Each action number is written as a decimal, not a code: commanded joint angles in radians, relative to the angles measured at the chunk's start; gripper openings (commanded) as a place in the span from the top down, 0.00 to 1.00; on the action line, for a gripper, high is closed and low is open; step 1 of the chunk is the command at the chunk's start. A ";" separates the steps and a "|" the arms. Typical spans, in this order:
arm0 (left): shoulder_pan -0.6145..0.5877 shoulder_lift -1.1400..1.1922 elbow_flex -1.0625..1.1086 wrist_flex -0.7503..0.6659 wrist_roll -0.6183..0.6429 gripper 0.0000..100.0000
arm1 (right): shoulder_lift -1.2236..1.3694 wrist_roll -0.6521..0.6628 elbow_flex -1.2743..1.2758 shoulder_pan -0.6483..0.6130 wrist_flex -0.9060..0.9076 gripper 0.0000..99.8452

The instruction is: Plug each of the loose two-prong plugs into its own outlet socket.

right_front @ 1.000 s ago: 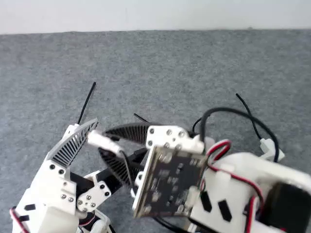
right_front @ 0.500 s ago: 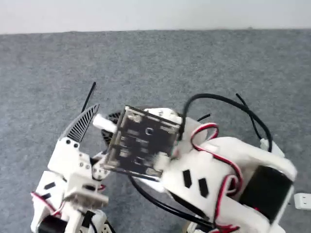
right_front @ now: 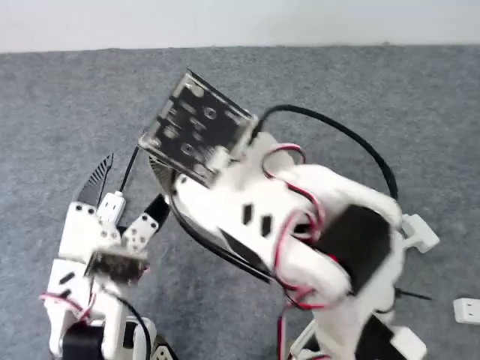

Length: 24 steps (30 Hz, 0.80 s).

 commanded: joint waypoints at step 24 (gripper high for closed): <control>-0.694 1.169 -0.685 0.457 0.494 0.65 | 0.688 -0.678 -0.003 0.097 -0.404 0.99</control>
